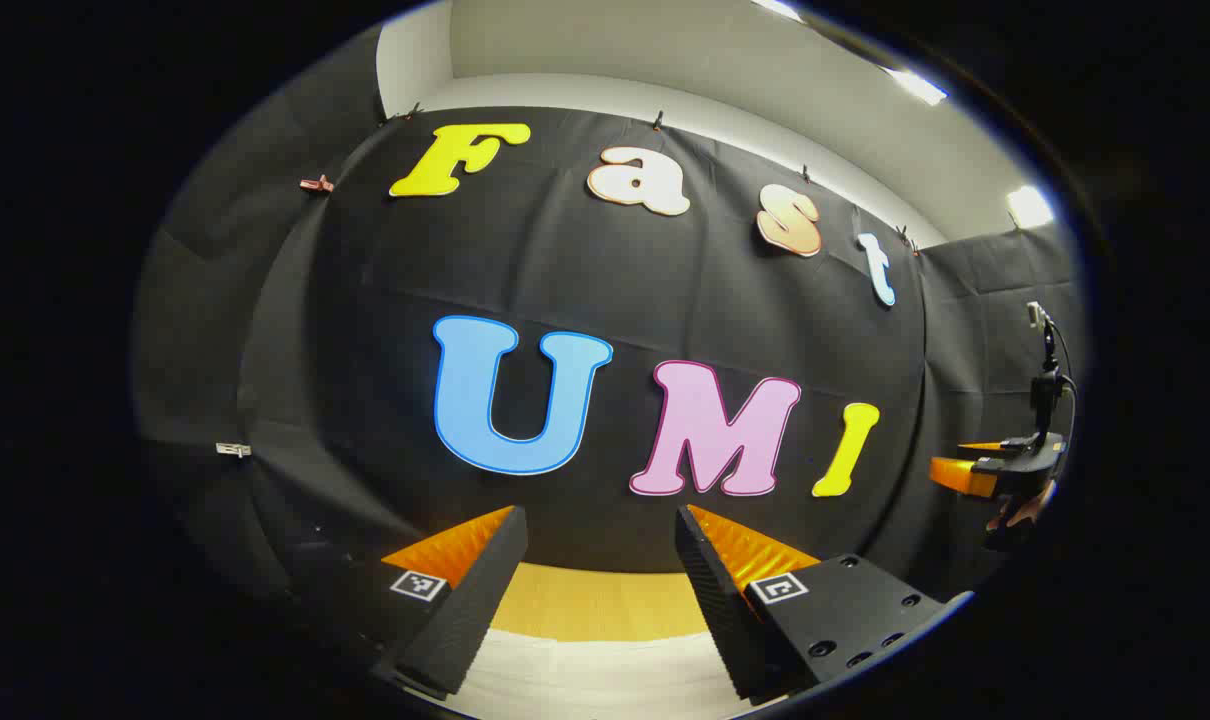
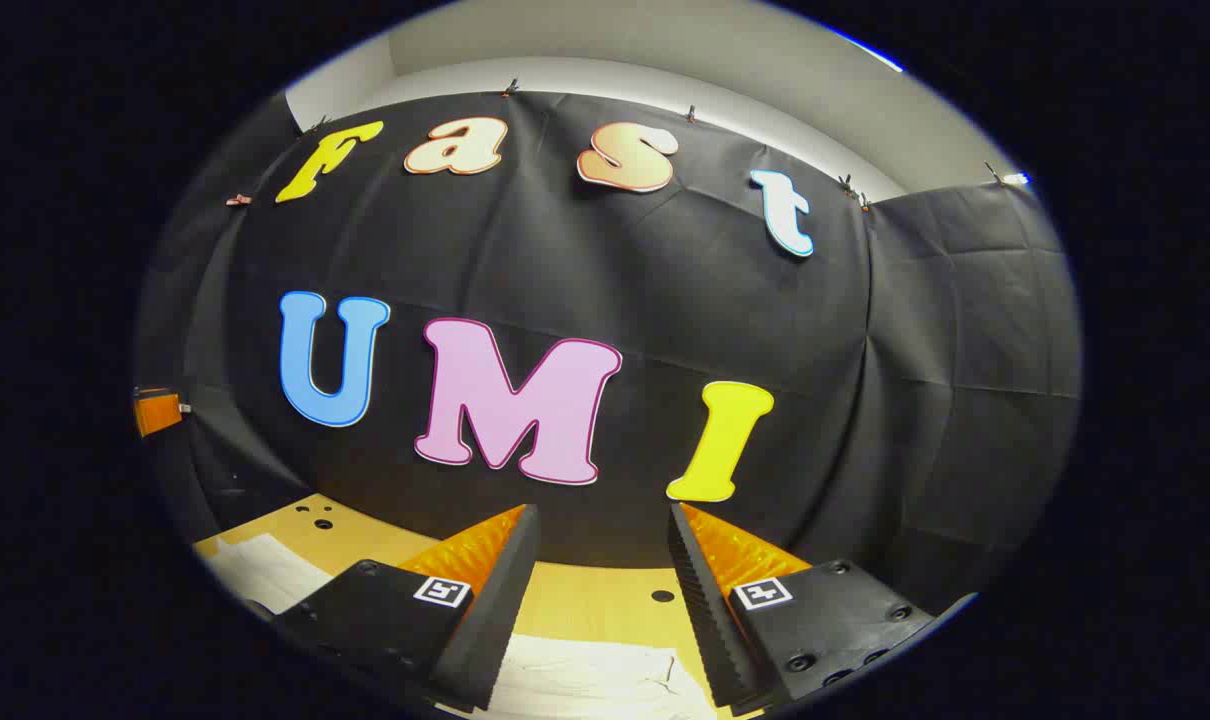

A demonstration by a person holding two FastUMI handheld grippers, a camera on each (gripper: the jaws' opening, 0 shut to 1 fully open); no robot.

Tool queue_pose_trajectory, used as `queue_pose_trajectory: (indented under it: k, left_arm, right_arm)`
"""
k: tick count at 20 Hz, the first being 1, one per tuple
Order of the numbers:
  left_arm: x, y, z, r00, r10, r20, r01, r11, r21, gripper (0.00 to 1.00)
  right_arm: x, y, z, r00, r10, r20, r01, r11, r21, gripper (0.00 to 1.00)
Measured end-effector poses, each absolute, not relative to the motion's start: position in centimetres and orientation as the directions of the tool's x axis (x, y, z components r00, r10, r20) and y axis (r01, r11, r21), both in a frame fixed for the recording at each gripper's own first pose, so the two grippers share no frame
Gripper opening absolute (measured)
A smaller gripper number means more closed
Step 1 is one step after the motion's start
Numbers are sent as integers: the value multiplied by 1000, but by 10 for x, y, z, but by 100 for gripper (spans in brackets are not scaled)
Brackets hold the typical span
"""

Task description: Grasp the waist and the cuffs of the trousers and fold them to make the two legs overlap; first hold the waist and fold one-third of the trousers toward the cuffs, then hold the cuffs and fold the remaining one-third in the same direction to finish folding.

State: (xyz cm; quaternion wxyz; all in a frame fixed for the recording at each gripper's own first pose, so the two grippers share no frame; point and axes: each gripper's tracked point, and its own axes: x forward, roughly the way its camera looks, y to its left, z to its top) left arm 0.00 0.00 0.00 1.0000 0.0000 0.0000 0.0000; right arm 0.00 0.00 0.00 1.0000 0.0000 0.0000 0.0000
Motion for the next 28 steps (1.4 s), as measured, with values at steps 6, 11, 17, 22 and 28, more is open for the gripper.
queue_pose_trajectory:
  k: [6,11,17,22,28]
  left_arm:
    - [-12,-12,6,998,-54,20,55,998,-26,95]
    - [-17,4,21,998,-9,65,13,998,-61,90]
    - [-27,21,27,992,9,124,-14,999,44,93]
    - [-39,53,-8,998,15,61,-33,951,307,93]
    - [-67,82,-106,989,-44,-139,132,670,730,95]
  right_arm:
    - [-7,-2,-11,999,-9,-35,11,998,55,80]
    - [-16,0,3,1000,16,24,-18,997,69,80]
    - [-24,-3,-3,999,32,26,-33,999,13,81]
    - [-36,-18,-30,998,55,-5,-55,982,-182,86]
    - [-65,-30,-117,987,73,-146,-134,876,-464,86]
